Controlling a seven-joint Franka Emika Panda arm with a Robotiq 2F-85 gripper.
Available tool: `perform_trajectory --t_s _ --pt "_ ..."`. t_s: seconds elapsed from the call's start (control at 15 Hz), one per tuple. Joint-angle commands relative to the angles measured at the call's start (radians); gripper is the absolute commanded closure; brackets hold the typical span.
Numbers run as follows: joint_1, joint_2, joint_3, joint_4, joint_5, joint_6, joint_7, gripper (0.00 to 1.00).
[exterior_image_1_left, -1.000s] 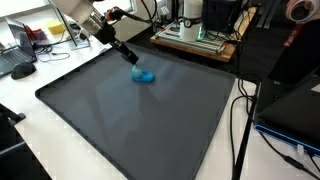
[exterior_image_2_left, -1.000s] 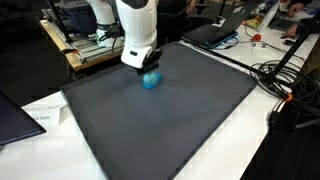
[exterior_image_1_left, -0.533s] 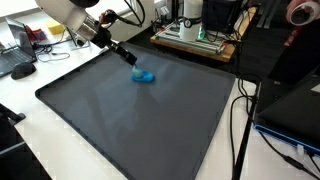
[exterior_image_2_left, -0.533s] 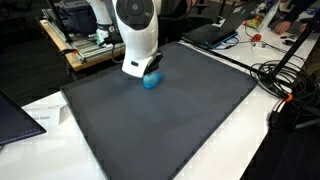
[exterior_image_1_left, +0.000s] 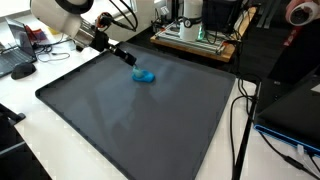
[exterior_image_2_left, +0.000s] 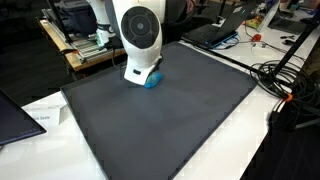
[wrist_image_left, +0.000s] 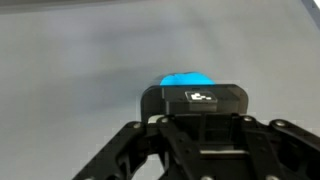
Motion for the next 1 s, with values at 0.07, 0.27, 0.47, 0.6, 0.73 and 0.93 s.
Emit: perform_trajectory --t_s 0.07,0.27,0.47,0.6,0.73,0.93 --pt "-0.004 0.128 0.015 0.029 -0.006 -0.07 -0.006 0.78" --pt "-0.004 0.154 0.014 0.07 -0.008 -0.109 0.005 0.78" --pt "-0.003 0.177 0.013 0.111 -0.008 -0.15 0.02 0.78" --pt "-0.004 0.187 0.013 0.139 -0.008 -0.183 0.03 0.78" --pt "-0.004 0.194 0.011 0.165 -0.005 -0.21 0.046 0.78" --pt "-0.001 0.203 0.012 0.179 0.001 -0.231 0.065 0.78"
